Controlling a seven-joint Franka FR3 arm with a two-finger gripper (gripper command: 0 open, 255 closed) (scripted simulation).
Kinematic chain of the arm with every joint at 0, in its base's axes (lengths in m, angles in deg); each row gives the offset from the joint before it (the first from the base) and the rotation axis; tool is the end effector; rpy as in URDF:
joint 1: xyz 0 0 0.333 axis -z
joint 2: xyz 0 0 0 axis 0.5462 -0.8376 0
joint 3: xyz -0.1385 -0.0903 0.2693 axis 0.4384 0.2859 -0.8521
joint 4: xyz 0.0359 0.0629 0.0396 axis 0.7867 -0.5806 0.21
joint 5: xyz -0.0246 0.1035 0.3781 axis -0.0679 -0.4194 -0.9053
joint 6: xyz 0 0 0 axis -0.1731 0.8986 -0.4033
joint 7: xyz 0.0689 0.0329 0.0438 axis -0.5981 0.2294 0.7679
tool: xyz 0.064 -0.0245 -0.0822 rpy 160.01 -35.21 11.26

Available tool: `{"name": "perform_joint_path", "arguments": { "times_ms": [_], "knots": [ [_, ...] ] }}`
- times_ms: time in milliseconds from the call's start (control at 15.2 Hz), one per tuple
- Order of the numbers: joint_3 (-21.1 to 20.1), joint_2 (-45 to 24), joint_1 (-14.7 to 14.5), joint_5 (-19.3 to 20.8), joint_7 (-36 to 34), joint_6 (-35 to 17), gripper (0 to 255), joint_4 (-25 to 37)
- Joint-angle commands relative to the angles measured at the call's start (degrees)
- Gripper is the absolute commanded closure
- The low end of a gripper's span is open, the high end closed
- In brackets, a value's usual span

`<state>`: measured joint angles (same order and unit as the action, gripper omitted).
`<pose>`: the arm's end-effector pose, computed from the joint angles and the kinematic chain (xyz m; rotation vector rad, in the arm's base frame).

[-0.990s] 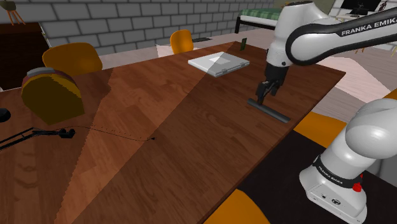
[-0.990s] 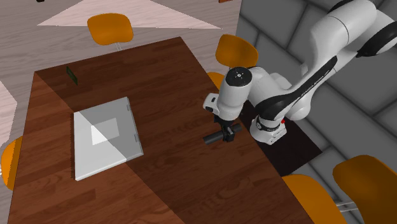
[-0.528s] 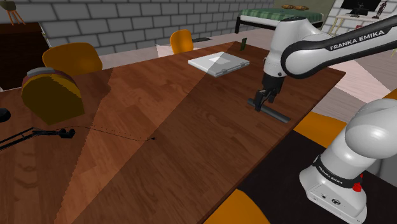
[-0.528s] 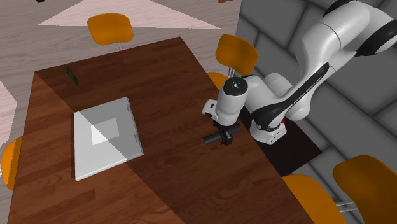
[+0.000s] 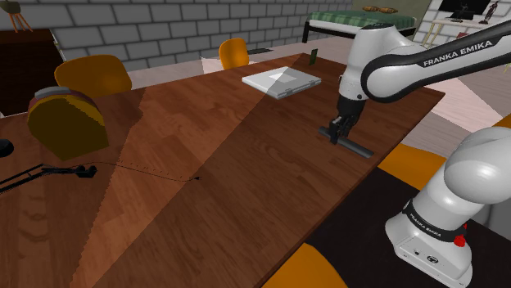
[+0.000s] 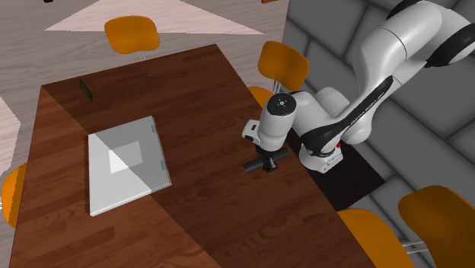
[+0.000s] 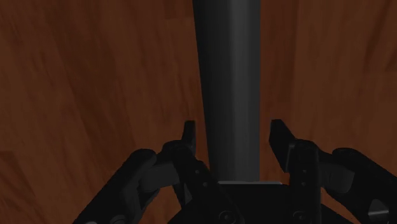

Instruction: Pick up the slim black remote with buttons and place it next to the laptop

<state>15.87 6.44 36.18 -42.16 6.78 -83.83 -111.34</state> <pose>0.3208 0.0206 0.3726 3.0585 -0.0903 0.0110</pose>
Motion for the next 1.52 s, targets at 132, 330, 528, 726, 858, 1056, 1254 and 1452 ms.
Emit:
{"name": "perform_joint_path", "arguments": {
  "times_ms": [132,330,528,726,858,1056,1254,1452],
  "knots": [
    [-0.01,-0.20,0.03,0.02,0.00,-0.10,255,0.10],
    [0.01,-0.17,0.04,0.03,0.02,-0.03,255,0.14],
    [-0.02,-0.01,0.01,-0.01,0.01,-0.01,255,0.00],
    [0.21,1.45,-0.04,-0.02,0.25,2.98,255,1.55],
    [0.34,2.29,-0.06,-0.02,0.40,4.92,255,2.65],
    [0.54,3.38,-0.07,0.01,0.61,7.73,255,4.38],
    [0.72,4.26,-0.06,0.05,0.81,10.45,255,6.22],
    [0.89,4.96,-0.03,0.11,0.99,13.07,255,8.15]
  ]
}}
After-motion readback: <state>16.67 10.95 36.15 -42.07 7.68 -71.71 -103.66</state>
